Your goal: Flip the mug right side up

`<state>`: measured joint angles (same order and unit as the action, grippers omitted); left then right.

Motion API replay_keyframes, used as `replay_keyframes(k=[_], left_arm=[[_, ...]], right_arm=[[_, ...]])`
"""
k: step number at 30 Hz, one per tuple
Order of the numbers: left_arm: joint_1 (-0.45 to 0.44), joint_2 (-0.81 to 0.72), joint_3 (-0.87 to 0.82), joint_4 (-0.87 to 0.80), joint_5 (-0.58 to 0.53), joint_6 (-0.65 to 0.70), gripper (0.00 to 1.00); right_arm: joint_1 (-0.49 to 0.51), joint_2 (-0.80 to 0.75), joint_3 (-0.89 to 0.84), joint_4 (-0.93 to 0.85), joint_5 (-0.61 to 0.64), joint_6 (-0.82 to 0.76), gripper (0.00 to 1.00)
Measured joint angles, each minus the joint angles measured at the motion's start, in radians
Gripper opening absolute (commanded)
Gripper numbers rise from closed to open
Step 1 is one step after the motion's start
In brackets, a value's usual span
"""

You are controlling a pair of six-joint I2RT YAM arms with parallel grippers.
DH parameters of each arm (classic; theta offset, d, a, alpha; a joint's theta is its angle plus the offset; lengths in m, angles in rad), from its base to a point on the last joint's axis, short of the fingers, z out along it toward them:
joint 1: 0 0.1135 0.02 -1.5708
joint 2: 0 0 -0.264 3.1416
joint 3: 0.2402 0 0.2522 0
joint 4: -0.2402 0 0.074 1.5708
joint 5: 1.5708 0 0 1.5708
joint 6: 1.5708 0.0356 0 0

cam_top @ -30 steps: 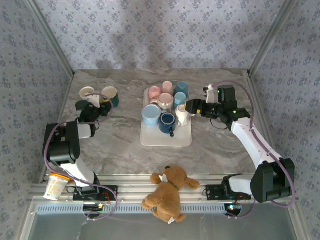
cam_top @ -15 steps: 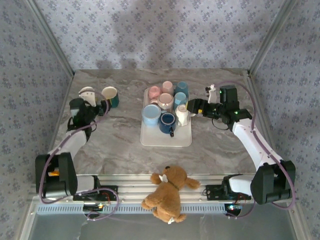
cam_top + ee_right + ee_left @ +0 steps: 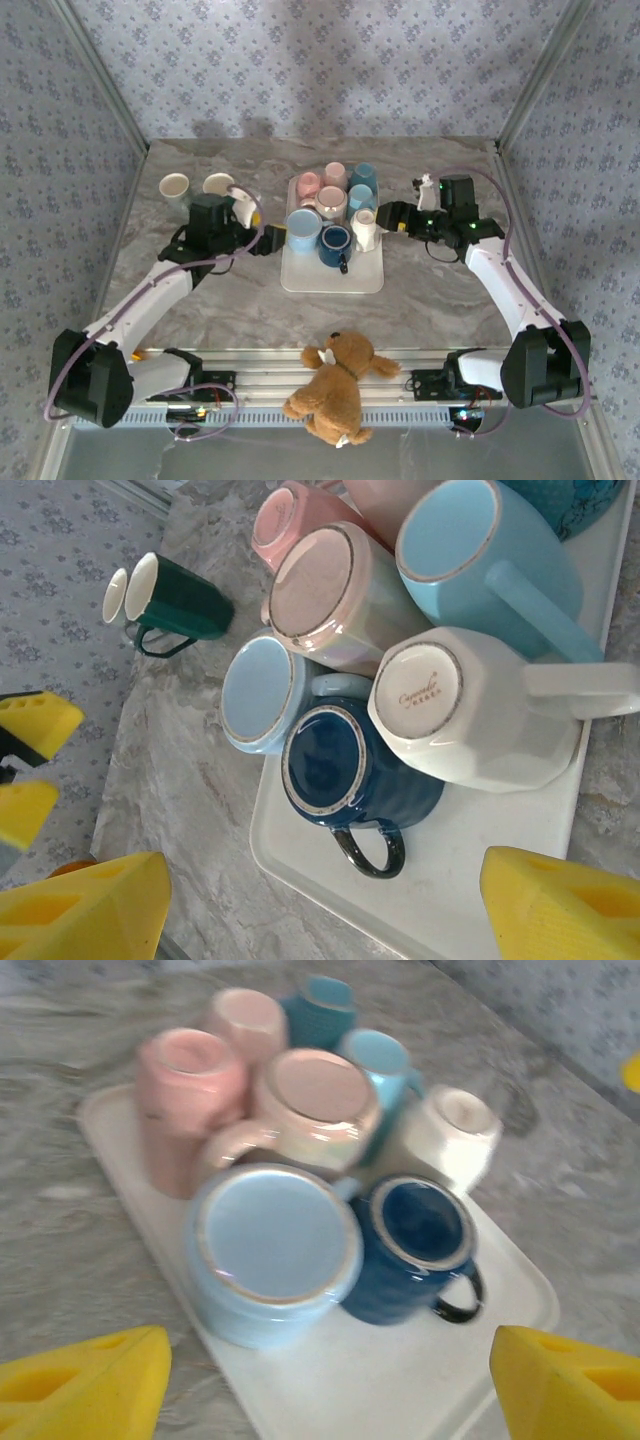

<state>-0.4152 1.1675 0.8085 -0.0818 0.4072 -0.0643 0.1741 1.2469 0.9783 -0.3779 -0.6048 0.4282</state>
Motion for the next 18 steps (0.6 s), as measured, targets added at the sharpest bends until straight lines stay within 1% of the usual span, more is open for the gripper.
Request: replay_keyframes(k=[2, 3, 6, 8, 11, 13, 15, 17, 18], left_arm=[[-0.061, 0.01, 0.019, -0.03, -0.011, 0.016, 0.89], [-0.088, 0.016, 0.027, -0.043, -0.016, 0.026, 0.98], [-0.159, 0.048, 0.051, -0.08, -0.034, 0.055, 0.99], [-0.186, 0.078, 0.069, -0.1, -0.041, 0.069, 0.99], [-0.203, 0.123, 0.091, -0.111, -0.064, 0.067, 0.99], [-0.201, 0.15, 0.113, -0.131, -0.08, 0.048, 0.99], [-0.197, 0.179, 0.144, -0.148, -0.084, 0.025, 0.99], [-0.194, 0.209, 0.185, -0.17, -0.081, 0.0, 0.98], [-0.193, 0.225, 0.209, -0.186, -0.078, -0.012, 0.98]], right_arm=[[0.0, 0.0, -0.009, -0.002, 0.002, 0.0, 0.84], [0.0, 0.0, -0.013, -0.004, 0.004, 0.001, 0.84], [-0.004, 0.0, -0.019, -0.014, 0.008, 0.006, 0.84], [-0.008, 0.0, -0.019, -0.02, 0.013, 0.01, 0.84], [-0.013, 0.002, -0.019, -0.042, 0.04, 0.01, 0.84], [-0.013, 0.014, -0.018, -0.053, 0.077, -0.006, 0.81], [-0.013, 0.036, -0.018, -0.057, 0.112, -0.05, 0.78], [-0.008, 0.068, -0.018, -0.058, 0.147, -0.116, 0.79], [-0.003, 0.087, -0.018, -0.057, 0.167, -0.158, 0.8]])
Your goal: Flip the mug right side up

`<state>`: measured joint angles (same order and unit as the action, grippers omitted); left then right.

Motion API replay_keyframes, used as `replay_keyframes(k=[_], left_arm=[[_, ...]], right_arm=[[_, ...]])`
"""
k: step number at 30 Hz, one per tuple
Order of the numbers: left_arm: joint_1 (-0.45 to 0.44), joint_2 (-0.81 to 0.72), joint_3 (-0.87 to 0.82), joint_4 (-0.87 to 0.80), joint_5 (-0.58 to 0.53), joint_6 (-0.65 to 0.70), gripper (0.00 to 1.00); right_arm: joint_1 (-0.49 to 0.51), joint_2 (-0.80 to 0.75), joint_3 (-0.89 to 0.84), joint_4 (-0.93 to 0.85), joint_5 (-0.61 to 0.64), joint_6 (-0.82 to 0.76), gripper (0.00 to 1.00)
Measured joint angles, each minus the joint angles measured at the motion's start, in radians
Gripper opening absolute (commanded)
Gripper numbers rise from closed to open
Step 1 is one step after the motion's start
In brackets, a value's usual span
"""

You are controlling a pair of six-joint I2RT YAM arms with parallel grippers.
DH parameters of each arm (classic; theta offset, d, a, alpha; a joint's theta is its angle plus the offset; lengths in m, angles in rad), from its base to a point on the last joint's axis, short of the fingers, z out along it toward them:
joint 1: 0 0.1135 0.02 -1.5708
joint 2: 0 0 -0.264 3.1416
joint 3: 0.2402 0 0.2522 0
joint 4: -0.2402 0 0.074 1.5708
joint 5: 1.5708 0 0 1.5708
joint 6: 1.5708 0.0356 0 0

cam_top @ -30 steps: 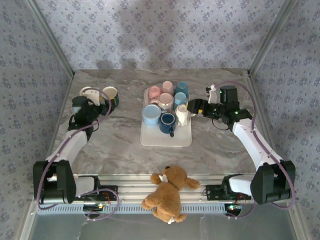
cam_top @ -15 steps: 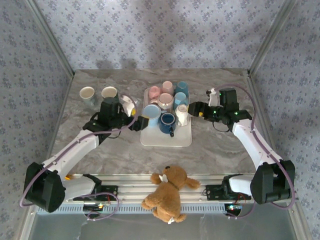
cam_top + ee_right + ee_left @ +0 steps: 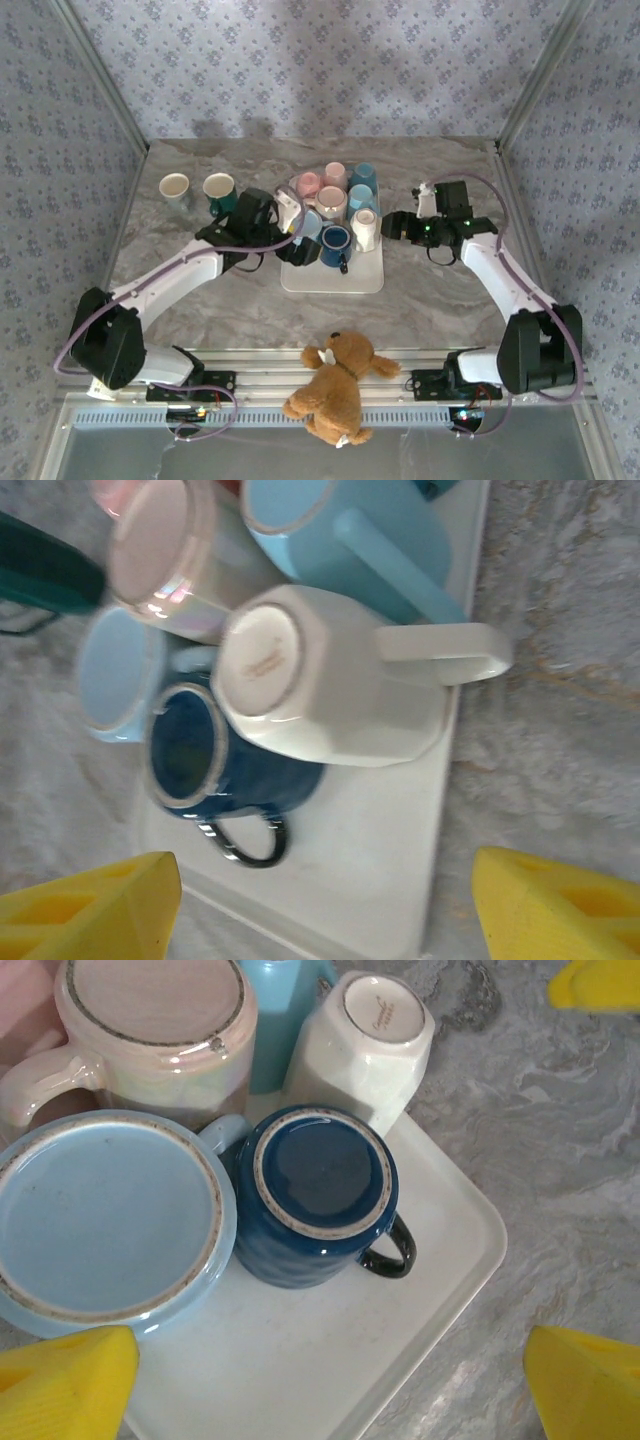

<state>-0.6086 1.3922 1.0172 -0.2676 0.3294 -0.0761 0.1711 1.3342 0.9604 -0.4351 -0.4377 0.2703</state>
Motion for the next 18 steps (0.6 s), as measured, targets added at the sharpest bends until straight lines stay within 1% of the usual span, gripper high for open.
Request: replay_keyframes(k=[4, 9, 12, 15, 18], left_arm=[[0.0, 0.043, 0.068, -0.039, 0.03, -0.055, 0.97], [0.0, 0.042, 0.067, -0.048, 0.08, -0.102, 0.97], [0.0, 0.042, 0.048, -0.032, 0.094, -0.12, 0.97], [0.0, 0.042, 0.021, -0.021, 0.098, -0.135, 0.97], [0.0, 0.042, 0.009, -0.021, 0.102, -0.143, 0.96]], right_arm=[[0.034, 0.07, 0.008, 0.007, 0.073, -0.142, 0.87], [0.072, 0.168, 0.082, 0.013, 0.105, -0.221, 0.91], [0.105, 0.206, 0.127, 0.021, 0.111, -0.224, 0.93], [0.138, 0.243, 0.166, 0.033, 0.122, -0.186, 0.96], [0.164, 0.285, 0.197, 0.045, 0.146, -0.13, 0.97]])
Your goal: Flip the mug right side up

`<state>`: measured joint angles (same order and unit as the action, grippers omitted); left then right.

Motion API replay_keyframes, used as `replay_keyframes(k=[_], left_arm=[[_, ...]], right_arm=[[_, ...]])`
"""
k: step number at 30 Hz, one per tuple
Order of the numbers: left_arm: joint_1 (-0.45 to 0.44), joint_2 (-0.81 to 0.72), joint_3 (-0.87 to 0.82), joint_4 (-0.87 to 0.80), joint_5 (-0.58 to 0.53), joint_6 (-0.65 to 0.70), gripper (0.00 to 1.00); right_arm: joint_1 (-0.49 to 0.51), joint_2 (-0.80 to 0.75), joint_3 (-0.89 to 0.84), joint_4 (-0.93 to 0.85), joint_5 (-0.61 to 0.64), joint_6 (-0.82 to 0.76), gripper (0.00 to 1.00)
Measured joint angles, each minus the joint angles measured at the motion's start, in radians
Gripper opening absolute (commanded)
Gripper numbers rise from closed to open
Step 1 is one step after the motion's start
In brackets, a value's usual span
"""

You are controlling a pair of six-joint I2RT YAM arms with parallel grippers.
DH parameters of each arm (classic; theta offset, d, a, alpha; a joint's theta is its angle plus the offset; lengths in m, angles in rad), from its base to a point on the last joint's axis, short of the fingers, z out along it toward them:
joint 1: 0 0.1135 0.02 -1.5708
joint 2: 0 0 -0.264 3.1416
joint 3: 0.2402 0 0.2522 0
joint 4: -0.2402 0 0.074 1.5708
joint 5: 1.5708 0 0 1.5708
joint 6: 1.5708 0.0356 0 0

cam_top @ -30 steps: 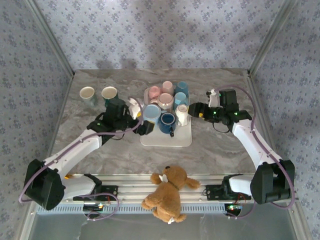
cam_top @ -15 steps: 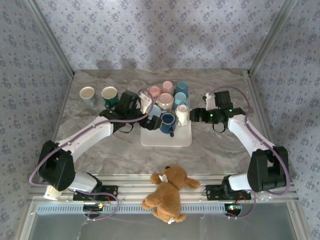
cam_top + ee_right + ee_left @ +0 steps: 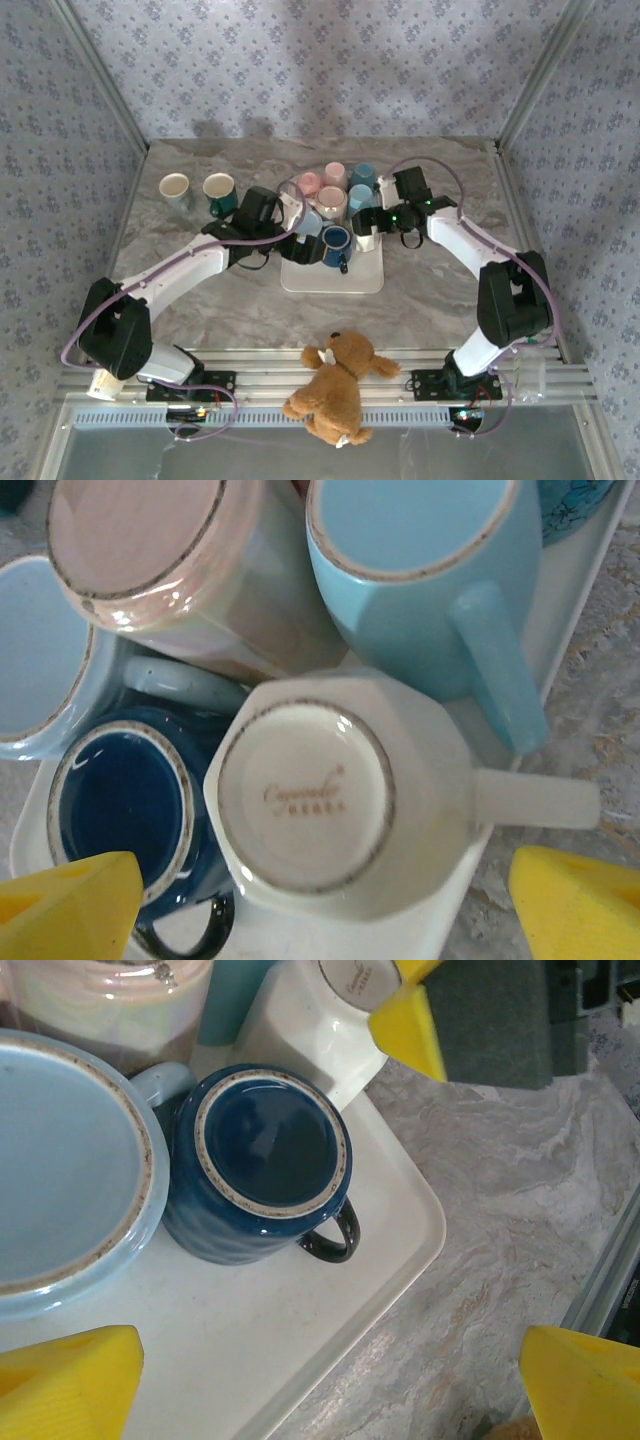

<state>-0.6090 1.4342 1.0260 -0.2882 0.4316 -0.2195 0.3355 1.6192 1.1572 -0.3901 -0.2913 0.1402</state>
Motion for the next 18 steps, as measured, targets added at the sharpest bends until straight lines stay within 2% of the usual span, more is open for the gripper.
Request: replay_keyframes(k=[8, 18], left_arm=[[0.0, 0.0, -0.004, 0.005, -0.001, -0.004, 0.96], [0.0, 0.0, -0.016, 0.027, 0.0, -0.011, 0.96]], right_arm=[[0.058, 0.1, 0.105, -0.014, 0.131, 0.123, 0.97], [0.154, 0.144, 0.177, -0.115, 0.385, 0.185, 1.0]])
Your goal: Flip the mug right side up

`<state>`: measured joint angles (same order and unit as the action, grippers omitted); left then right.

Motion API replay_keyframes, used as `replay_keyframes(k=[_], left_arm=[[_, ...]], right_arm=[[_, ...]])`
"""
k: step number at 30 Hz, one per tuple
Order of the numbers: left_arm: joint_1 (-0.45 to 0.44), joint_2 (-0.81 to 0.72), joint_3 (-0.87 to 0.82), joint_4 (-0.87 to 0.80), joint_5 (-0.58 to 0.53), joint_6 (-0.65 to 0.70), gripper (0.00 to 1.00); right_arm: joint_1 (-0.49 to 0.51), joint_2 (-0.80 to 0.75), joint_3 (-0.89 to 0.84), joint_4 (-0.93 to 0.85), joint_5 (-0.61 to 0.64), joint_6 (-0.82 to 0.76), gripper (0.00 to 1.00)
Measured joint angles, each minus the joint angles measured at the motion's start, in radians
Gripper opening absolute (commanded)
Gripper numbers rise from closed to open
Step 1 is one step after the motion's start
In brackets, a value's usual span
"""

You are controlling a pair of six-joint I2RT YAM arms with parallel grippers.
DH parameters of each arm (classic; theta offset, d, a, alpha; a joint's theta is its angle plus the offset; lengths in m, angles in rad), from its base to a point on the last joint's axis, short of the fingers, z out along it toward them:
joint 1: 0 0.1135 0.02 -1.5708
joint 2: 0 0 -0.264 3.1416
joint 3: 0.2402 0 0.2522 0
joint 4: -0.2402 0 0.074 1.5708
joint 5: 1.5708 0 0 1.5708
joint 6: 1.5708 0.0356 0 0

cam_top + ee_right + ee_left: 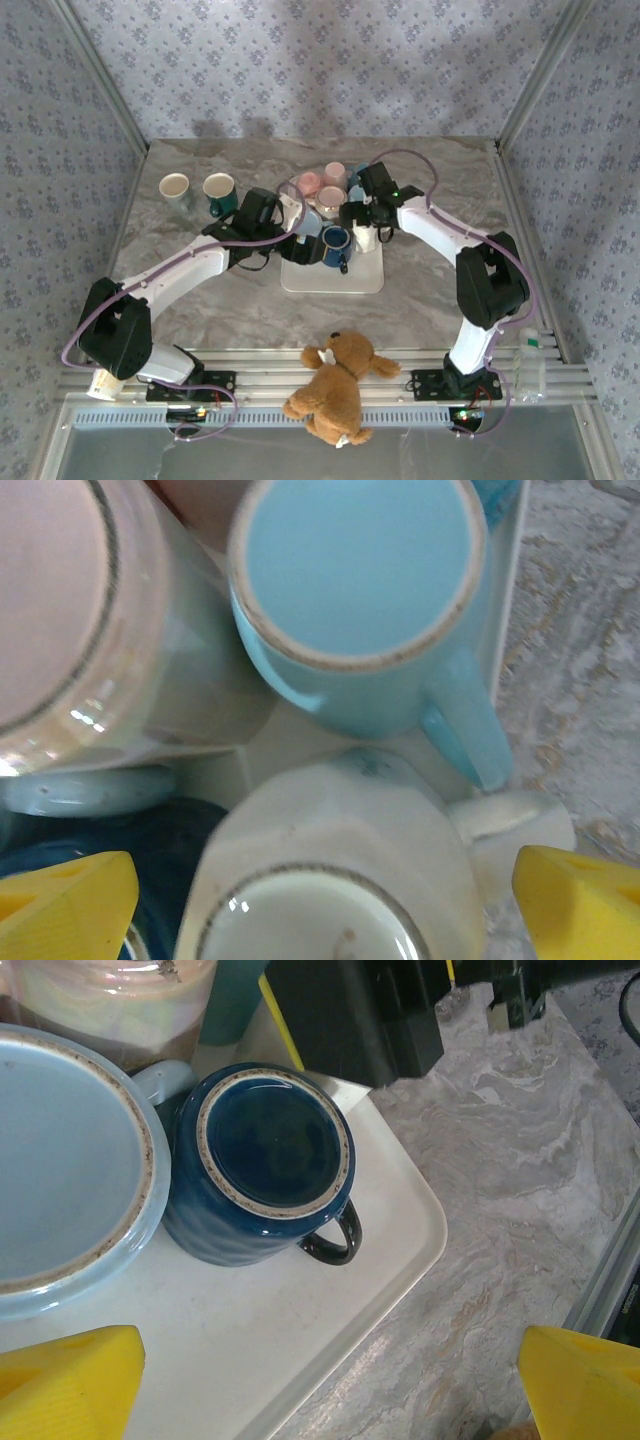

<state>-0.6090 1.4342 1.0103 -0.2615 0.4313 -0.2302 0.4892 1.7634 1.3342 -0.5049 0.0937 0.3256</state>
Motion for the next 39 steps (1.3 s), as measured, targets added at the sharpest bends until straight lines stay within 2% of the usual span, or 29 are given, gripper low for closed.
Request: replay_keyframes(k=[8, 15, 30, 35, 39], left_arm=[[0.0, 0.0, 0.0, 0.012, 0.003, -0.008, 0.95], [0.0, 0.0, 0.0, 0.023, 0.004, -0.011, 0.95], [0.0, 0.0, 0.0, 0.026, 0.011, -0.019, 0.94], [0.0, 0.0, 0.002, 0.026, 0.01, -0.038, 0.94], [0.001, 0.0, 0.012, 0.032, 0.01, -0.062, 0.94]], right_arm=[[0.019, 0.001, 0.0, -0.054, 0.068, 0.027, 0.99], [0.017, 0.032, 0.017, -0.05, 0.049, 0.043, 0.85], [0.022, 0.02, 0.017, -0.058, 0.048, 0.045, 0.72], [0.013, -0.045, -0.031, -0.055, 0.019, 0.045, 0.64], [-0.029, -0.151, -0.089, -0.056, -0.02, 0.047, 0.64]])
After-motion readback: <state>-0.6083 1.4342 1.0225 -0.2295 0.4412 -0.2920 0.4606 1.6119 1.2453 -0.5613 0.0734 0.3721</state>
